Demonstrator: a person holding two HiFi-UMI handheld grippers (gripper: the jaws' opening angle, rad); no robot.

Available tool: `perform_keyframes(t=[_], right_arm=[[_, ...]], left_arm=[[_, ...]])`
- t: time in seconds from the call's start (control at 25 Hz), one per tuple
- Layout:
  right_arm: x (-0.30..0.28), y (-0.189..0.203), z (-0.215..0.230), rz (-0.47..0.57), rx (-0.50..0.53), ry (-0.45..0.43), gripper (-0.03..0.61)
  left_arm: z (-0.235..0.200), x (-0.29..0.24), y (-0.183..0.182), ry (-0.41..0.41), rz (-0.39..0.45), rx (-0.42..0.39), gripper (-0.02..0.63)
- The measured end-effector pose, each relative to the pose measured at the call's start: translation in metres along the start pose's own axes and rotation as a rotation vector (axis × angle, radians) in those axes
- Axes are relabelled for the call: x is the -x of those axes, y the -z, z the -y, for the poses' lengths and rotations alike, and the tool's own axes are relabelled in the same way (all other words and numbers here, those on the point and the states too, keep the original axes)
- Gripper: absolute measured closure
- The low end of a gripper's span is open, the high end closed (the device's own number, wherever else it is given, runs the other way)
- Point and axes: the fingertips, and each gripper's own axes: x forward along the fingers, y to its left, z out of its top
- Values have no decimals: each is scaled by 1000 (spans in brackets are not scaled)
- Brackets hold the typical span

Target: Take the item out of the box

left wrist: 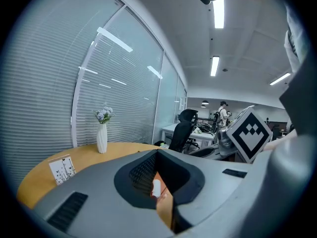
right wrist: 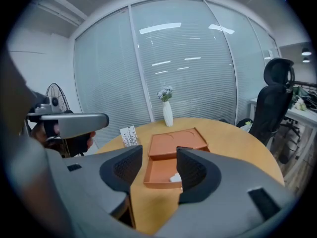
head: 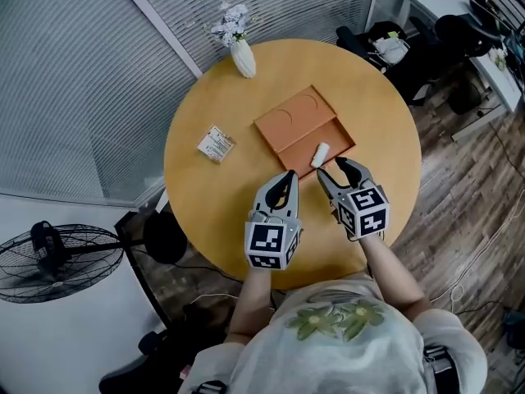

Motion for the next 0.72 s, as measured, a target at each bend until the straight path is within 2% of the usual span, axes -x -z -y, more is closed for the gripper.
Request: perform_keyframes(t=[0.72], right_arm=[[-85, 54, 48, -266, -43, 18, 354]], left_arm=[[-25, -48, 29, 16, -69, 33, 613]])
